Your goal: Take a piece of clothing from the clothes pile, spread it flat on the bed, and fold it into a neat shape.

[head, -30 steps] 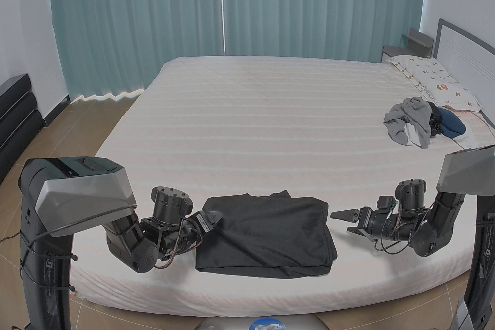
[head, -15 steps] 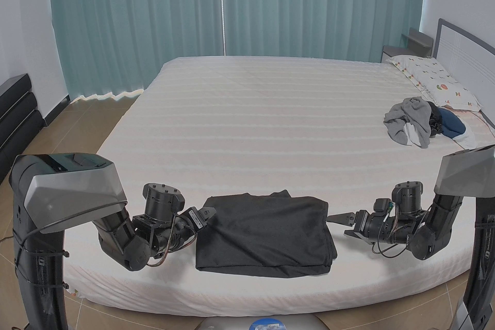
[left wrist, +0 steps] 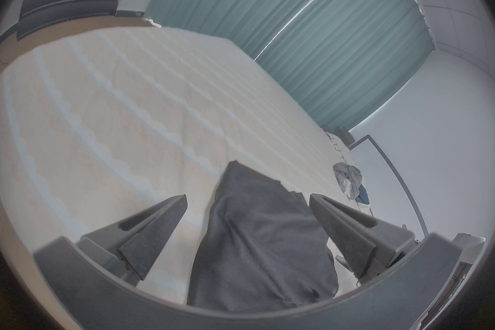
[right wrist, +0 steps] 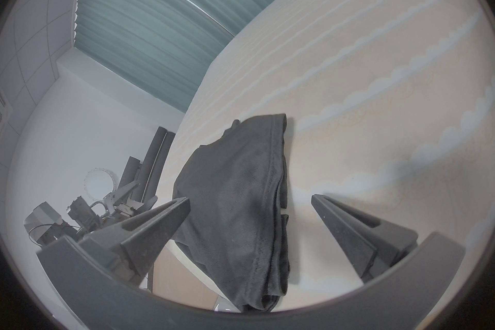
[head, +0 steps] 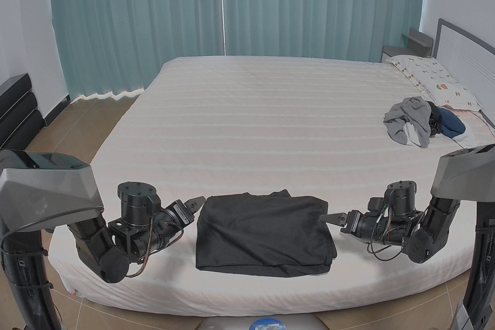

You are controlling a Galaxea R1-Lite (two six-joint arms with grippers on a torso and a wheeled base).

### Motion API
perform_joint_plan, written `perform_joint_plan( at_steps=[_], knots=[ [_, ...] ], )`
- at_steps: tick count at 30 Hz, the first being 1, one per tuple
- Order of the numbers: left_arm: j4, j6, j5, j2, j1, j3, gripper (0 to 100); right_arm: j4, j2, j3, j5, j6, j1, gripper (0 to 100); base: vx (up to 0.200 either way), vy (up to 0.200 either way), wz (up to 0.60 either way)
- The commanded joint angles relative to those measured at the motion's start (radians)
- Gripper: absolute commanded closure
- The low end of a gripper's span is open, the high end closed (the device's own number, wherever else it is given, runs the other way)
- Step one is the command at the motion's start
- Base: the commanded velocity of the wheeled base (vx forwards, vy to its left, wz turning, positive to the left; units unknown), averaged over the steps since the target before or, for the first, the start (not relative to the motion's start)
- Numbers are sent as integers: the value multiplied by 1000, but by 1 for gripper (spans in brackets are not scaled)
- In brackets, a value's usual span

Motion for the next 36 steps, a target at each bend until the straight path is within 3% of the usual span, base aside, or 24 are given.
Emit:
perform_joint_plan(
  at_steps=[1,3,9,11,12,20,29,33,36],
  knots=[
    [41,55,10,-281,45,75,0,9,-245,99,-53,-7,5,0,0,0,0],
    [180,104,49,-442,45,75,0,9,-397,157,-119,-19,12,0,0,0,0],
    [419,193,109,-783,45,92,0,66,-679,239,-199,-128,-11,0,0,0,0],
    [459,208,112,-841,45,95,0,75,-713,256,-207,-154,-23,0,0,0,0],
    [577,248,112,-984,49,93,0,84,-790,292,-208,-202,-46,0,0,0,0],
    [904,369,122,-1398,62,83,0,86,-997,391,-208,-317,-138,0,0,0,0],
    [980,530,249,-1617,76,112,0,150,-1121,443,-196,-515,-247,0,0,0,0],
    [1023,550,301,-1686,92,113,0,161,-1213,457,-184,-530,-250,0,0,0,0],
    [1078,631,324,-1758,97,113,0,227,-1302,460,-182,-532,-250,0,0,0,0]
  ],
)
